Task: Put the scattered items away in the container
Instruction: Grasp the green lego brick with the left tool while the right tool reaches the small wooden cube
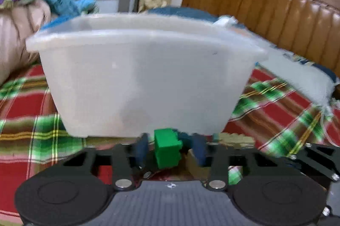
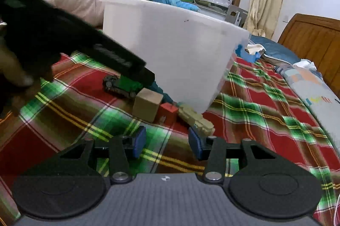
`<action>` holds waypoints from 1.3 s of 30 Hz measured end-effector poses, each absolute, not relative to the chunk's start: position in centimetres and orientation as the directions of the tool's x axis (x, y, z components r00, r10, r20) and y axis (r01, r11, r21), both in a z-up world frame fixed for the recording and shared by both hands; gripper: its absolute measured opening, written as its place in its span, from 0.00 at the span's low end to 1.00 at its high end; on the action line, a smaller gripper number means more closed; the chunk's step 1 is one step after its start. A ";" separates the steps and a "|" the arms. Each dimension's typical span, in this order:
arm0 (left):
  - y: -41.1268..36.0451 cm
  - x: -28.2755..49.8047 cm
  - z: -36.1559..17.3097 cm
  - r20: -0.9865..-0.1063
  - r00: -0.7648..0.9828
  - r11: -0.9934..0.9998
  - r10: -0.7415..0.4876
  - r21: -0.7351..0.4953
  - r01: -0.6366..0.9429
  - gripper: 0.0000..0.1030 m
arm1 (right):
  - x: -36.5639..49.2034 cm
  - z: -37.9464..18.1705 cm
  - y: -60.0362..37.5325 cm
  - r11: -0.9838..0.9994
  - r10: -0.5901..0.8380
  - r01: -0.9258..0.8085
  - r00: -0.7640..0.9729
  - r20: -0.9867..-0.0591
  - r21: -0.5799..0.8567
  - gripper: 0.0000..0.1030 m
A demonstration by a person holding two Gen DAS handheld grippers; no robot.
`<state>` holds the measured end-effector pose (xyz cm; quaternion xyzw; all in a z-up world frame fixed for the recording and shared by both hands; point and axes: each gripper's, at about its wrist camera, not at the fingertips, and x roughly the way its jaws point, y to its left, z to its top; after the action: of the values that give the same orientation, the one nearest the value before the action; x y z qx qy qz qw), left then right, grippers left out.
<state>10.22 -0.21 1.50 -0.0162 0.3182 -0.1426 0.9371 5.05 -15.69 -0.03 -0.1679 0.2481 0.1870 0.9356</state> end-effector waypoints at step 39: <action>5.6 6.4 -1.2 -0.610 0.750 0.962 -0.255 -0.077 0.264 0.56 | 5.6 0.4 -12.2 0.868 0.306 -0.454 0.809 -0.501 -0.202 0.47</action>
<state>6.43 5.60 -1.20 0.0070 0.3250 -0.1385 0.9355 5.62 -12.21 0.42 -0.1582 0.2332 0.2026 0.9379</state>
